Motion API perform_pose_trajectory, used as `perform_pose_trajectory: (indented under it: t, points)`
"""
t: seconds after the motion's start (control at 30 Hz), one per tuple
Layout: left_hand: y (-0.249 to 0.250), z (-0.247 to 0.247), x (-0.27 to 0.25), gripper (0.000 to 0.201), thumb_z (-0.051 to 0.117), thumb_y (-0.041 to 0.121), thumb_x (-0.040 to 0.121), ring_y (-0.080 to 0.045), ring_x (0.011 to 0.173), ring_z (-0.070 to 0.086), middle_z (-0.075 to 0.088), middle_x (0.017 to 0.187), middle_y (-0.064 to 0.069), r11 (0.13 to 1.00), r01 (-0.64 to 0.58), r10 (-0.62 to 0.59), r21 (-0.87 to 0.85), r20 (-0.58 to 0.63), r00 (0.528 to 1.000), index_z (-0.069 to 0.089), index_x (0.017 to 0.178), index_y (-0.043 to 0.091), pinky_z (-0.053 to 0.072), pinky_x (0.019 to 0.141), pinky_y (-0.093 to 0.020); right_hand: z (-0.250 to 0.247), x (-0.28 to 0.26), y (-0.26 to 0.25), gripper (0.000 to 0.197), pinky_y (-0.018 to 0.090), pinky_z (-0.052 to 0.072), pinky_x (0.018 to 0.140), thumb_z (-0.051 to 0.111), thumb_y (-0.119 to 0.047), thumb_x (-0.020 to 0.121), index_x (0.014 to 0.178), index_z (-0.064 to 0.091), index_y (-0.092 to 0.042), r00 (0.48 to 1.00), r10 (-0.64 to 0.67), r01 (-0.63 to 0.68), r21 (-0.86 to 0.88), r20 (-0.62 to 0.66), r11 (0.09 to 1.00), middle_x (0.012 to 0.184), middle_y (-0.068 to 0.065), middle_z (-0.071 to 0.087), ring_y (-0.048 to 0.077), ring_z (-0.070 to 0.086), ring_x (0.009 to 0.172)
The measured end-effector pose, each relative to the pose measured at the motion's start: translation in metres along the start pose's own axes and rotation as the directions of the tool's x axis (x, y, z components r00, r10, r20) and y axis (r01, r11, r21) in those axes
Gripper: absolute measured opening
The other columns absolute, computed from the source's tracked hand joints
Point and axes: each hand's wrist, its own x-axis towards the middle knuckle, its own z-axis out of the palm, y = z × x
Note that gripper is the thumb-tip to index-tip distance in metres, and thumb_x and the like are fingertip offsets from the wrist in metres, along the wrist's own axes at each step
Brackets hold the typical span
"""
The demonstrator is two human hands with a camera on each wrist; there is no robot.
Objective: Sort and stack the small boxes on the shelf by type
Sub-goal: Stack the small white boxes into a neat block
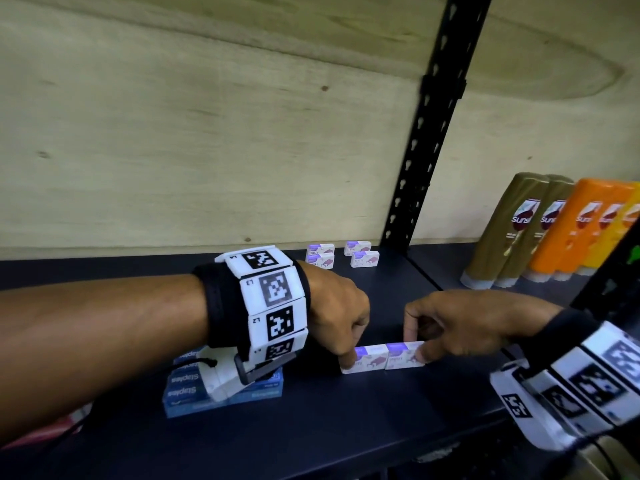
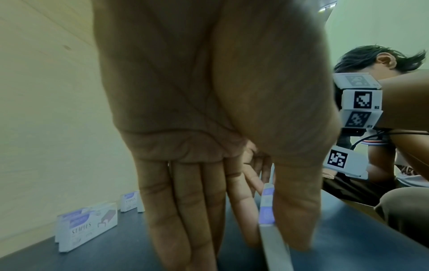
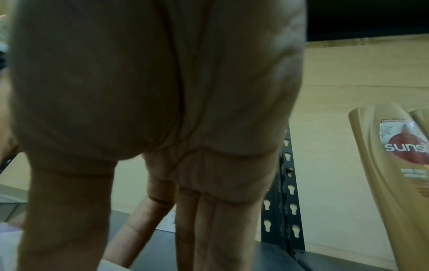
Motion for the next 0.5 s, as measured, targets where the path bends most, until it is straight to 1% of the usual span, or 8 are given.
perform_pose_trajectory:
  t: [0.1, 0.2, 0.23, 0.3, 0.33, 0.37, 0.43, 0.5]
  points:
    - [0.001, 0.001, 0.0, 0.026, 0.071, 0.043, 0.083, -0.007, 0.071, 0.055, 0.06, 0.08, 0.01, 1.0, 0.005, -0.005, -0.001, -0.001, 1.0, 0.067, 0.097, 0.022, 0.044, 0.059, -0.022, 0.0, 0.002, 0.001, 0.017, 0.038, 0.053, 0.093, 0.072, -0.038, 0.086, 0.099, 0.063, -0.034, 1.0, -0.001, 0.001, -0.019, 0.009, 1.0, 0.102, -0.011, 0.071, 0.009, 0.066, 0.095]
    - [-0.001, -0.001, 0.0, 0.028, 0.072, 0.044, 0.083, -0.007, 0.074, 0.057, 0.063, 0.084, 0.01, 1.0, -0.005, 0.005, -0.008, 0.013, 1.0, 0.067, 0.099, 0.023, 0.046, 0.062, -0.022, -0.002, 0.003, 0.001, 0.021, 0.036, 0.053, 0.093, 0.073, -0.039, 0.085, 0.103, 0.063, -0.036, 0.999, -0.005, 0.006, -0.011, 0.046, 1.0, 0.103, -0.011, 0.071, 0.009, 0.066, 0.095]
    - [-0.002, -0.002, 0.0, 0.03, 0.072, 0.045, 0.082, -0.007, 0.077, 0.058, 0.065, 0.088, 0.009, 1.0, -0.012, 0.012, -0.017, 0.024, 1.0, 0.066, 0.102, 0.023, 0.047, 0.065, -0.023, -0.003, 0.004, 0.001, 0.024, 0.033, 0.053, 0.091, 0.074, -0.039, 0.084, 0.105, 0.062, -0.036, 0.998, -0.009, 0.009, -0.003, 0.06, 1.0, 0.101, -0.012, 0.07, 0.009, 0.066, 0.093]
    - [-0.006, -0.004, 0.001, 0.039, 0.074, 0.047, 0.08, -0.008, 0.087, 0.058, 0.066, 0.102, 0.01, 0.999, -0.025, 0.027, -0.038, 0.053, 0.998, 0.063, 0.11, 0.026, 0.048, 0.076, -0.024, -0.008, 0.007, 0.0, 0.03, 0.025, 0.05, 0.083, 0.075, -0.041, 0.082, 0.108, 0.062, -0.036, 0.997, -0.016, 0.013, 0.029, 0.079, 0.999, 0.088, -0.015, 0.066, 0.005, 0.062, 0.083]
    - [-0.009, -0.005, 0.001, 0.042, 0.074, 0.049, 0.079, -0.009, 0.091, 0.058, 0.065, 0.107, 0.01, 0.999, -0.021, 0.024, -0.044, 0.068, 0.997, 0.062, 0.113, 0.027, 0.049, 0.08, -0.025, -0.011, 0.01, 0.0, 0.03, 0.023, 0.049, 0.083, 0.076, -0.042, 0.082, 0.107, 0.062, -0.037, 0.997, -0.018, 0.015, 0.041, 0.073, 0.999, 0.085, -0.016, 0.064, 0.004, 0.06, 0.082]
    - [-0.013, -0.007, 0.002, 0.044, 0.074, 0.049, 0.079, -0.01, 0.094, 0.059, 0.066, 0.109, 0.01, 0.998, -0.01, 0.014, -0.054, 0.077, 0.997, 0.061, 0.114, 0.027, 0.05, 0.083, -0.026, -0.015, 0.014, 0.0, 0.029, 0.025, 0.049, 0.086, 0.075, -0.044, 0.082, 0.106, 0.062, -0.037, 0.998, -0.017, 0.015, 0.048, 0.053, 0.999, 0.087, -0.016, 0.065, 0.004, 0.061, 0.085]
    - [-0.023, -0.012, 0.005, 0.04, 0.073, 0.049, 0.081, -0.013, 0.095, 0.064, 0.07, 0.107, 0.005, 0.996, 0.029, -0.024, -0.088, 0.062, 0.998, 0.063, 0.111, 0.025, 0.053, 0.086, -0.03, -0.025, 0.022, 0.0, 0.027, 0.03, 0.049, 0.094, 0.073, -0.047, 0.082, 0.106, 0.064, -0.038, 1.0, -0.012, 0.013, 0.045, -0.016, 0.999, 0.1, -0.014, 0.067, 0.006, 0.063, 0.095]
    - [-0.036, -0.019, 0.012, 0.033, 0.07, 0.047, 0.084, -0.016, 0.093, 0.067, 0.072, 0.101, 0.002, 0.992, 0.077, -0.078, -0.102, 0.001, 0.997, 0.066, 0.105, 0.021, 0.054, 0.084, -0.031, -0.037, 0.034, 0.001, 0.025, 0.027, 0.049, 0.093, 0.072, -0.045, 0.085, 0.107, 0.064, -0.036, 0.995, -0.018, 0.021, 0.031, -0.094, 0.999, 0.102, -0.014, 0.068, 0.005, 0.063, 0.096]
